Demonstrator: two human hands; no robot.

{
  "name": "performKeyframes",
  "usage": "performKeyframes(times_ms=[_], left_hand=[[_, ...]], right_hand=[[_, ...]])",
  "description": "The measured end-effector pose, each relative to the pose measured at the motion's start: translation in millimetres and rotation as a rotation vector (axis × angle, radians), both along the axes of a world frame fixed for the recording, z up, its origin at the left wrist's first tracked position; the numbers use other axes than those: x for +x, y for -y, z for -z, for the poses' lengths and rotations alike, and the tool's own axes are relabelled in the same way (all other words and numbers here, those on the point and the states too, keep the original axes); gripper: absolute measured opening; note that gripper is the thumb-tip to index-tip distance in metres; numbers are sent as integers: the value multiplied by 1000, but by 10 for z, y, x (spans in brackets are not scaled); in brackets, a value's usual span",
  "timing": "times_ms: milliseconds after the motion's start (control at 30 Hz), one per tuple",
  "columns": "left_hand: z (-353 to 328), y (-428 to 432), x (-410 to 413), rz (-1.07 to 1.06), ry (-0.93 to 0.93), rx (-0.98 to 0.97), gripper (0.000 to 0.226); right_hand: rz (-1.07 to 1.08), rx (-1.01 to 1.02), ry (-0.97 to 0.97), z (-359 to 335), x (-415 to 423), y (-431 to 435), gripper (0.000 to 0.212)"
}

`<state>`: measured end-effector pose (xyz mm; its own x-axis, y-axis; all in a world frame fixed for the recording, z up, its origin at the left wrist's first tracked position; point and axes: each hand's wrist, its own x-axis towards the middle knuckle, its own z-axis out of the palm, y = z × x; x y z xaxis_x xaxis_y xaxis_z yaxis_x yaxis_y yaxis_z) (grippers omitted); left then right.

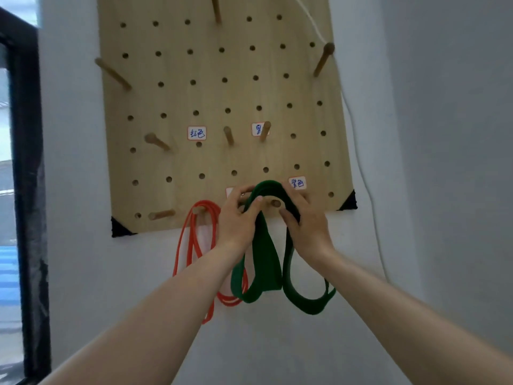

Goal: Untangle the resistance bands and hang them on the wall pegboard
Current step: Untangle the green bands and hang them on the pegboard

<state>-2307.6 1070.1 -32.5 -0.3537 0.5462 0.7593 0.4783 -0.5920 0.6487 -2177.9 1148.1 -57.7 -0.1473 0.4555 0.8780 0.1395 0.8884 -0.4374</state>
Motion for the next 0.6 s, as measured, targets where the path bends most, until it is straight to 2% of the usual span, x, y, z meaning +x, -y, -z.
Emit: performKeyframes(times_ms=[167, 367, 600], left_hand=[[27, -307, -131, -16, -77, 42, 20], [48, -526, -259, -113, -138, 33, 19], [264, -364, -389, -68, -300, -63, 42]], right_hand=[[-9, 116, 9, 105, -252, -369, 64], [-11, 59, -8, 66, -504, -625, 73], [-88, -22, 23, 219, -418, -550, 62]])
